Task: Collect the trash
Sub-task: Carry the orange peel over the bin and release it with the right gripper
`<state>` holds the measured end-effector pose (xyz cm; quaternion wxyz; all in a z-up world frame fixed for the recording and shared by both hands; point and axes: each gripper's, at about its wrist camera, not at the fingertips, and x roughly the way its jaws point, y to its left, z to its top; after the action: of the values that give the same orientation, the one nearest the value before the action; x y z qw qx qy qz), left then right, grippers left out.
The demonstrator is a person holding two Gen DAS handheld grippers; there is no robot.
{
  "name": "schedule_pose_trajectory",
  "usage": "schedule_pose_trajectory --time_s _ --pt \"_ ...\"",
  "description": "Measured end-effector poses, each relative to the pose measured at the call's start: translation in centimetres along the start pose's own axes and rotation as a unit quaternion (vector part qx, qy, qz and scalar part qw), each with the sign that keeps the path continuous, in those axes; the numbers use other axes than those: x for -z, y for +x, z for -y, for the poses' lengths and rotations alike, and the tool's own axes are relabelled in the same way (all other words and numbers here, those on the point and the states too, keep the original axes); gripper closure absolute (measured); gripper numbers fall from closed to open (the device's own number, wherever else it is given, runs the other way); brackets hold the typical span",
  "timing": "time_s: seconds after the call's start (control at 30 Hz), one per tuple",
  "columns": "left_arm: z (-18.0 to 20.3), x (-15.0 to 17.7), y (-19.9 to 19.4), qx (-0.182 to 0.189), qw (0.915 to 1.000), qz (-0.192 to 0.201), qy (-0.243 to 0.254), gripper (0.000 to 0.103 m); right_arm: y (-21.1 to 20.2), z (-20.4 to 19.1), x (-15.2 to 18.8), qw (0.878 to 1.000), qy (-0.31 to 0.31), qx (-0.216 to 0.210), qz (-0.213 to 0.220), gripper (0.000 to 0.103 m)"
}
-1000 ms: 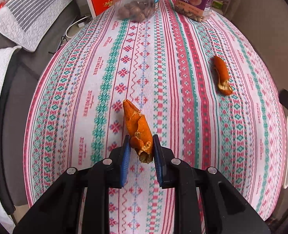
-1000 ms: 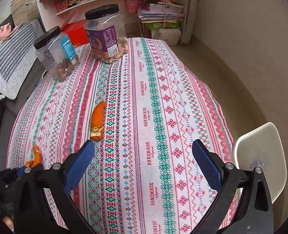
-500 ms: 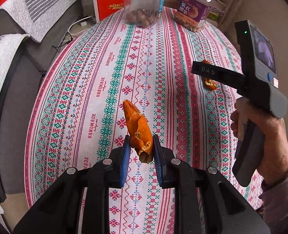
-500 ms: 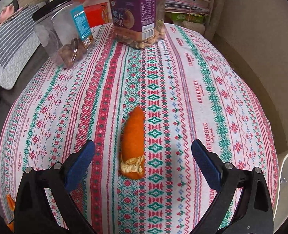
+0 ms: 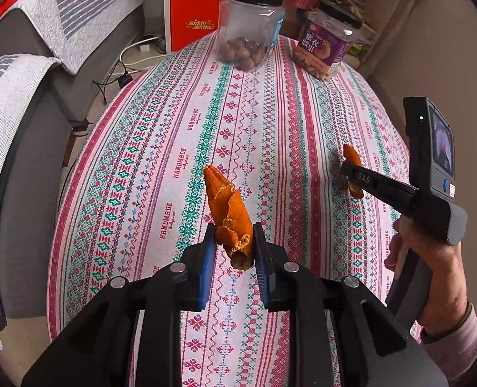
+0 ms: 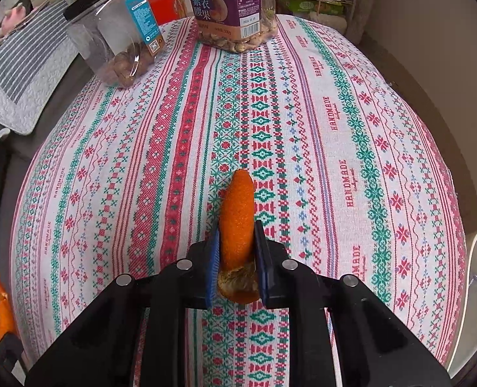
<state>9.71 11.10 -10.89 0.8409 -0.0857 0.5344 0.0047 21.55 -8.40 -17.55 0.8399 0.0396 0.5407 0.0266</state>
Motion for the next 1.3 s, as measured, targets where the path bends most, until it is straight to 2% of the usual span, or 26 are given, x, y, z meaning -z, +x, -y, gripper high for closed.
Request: schedule_pose_trajectory --time_s 0.27,0.5,0.8,0.93,1.3 --pt "0.4 0.2 -2.0 0.010 0.9996 0.027 0.003 0.080 -7.2 1.7 2.8 0.999 -0.003 -0.034 0.028 0.085" --pt "2.1 0.6 -3.0 0.017 0.9987 0.044 0.020 0.080 -11.9 3.6 4.7 0.997 -0.013 -0.038 0.065 0.084" --pt "4.9 1.5 -3.4 0.018 0.9973 0.053 0.048 0.080 -14.7 6.8 7.9 0.995 -0.010 -0.017 0.102 0.084" --pt "6.5 2.0 -3.0 0.017 0.9963 0.053 0.065 0.080 -14.7 8.6 9.2 0.993 -0.013 0.017 0.120 0.084" --pt "12.3 3.0 -3.1 0.029 0.9900 0.084 0.110 0.080 -17.6 13.5 10.1 0.984 0.006 0.057 0.167 0.084"
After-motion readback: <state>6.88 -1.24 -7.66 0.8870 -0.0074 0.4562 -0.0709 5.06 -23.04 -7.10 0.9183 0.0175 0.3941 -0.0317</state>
